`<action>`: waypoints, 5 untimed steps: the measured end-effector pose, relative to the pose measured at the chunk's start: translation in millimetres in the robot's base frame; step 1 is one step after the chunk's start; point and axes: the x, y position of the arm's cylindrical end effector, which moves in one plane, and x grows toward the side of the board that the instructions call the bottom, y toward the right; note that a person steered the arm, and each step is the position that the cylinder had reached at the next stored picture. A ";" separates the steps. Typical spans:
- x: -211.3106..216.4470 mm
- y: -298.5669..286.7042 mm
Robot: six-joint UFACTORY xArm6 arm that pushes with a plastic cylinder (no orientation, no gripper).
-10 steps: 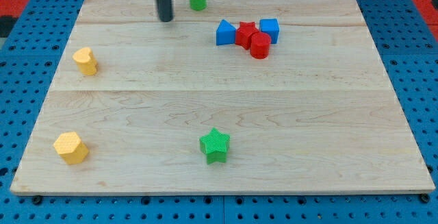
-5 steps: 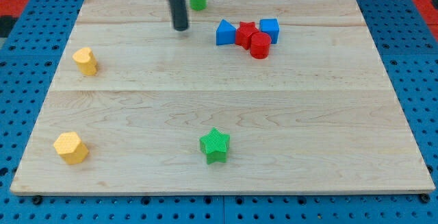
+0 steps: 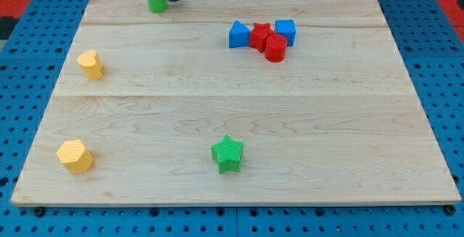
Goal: Push the green circle towards the top left
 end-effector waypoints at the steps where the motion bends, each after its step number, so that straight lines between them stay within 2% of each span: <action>1: 18.0 -67.8; 3: -7.7 -76.0; 4: -6.0 -130.5; 5: 1.9 -149.6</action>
